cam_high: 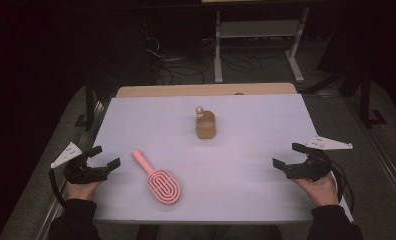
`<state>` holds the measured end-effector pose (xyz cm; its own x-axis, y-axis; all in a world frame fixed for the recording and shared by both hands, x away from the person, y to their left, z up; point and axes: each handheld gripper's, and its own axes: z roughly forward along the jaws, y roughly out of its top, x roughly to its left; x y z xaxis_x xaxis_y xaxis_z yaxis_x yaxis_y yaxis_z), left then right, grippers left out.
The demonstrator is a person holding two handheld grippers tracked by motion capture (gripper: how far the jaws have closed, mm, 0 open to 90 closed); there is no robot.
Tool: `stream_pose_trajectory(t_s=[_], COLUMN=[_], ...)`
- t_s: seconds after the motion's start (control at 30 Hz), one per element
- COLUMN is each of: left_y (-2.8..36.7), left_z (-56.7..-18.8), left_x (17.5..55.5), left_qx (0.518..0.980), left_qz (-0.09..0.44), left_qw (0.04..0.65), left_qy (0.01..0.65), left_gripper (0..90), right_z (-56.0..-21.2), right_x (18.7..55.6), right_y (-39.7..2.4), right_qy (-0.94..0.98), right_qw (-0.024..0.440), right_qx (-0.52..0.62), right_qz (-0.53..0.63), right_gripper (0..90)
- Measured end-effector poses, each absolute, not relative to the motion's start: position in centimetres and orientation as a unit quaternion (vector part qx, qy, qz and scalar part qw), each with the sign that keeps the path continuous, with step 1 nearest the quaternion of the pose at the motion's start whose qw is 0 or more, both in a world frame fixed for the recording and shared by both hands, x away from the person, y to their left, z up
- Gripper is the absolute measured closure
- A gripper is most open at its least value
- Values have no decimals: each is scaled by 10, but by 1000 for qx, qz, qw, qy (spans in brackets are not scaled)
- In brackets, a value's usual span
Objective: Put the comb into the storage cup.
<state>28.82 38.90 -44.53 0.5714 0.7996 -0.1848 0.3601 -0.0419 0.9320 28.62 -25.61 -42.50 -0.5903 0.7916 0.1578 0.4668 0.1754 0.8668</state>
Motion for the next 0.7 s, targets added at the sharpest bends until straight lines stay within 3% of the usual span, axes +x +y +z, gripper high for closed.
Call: stream_pose_trajectory(t_s=[0.7], left_y=[381], left_z=[-439], left_x=[282], left_qx=[707], left_qz=[189], left_qw=[550], left_qy=[403], left_gripper=[0], right_z=[-427], right_x=[284], right_y=[-258], right_qy=[747], right_qw=[166], right_qx=[421], right_qz=[487], right_gripper=[0])
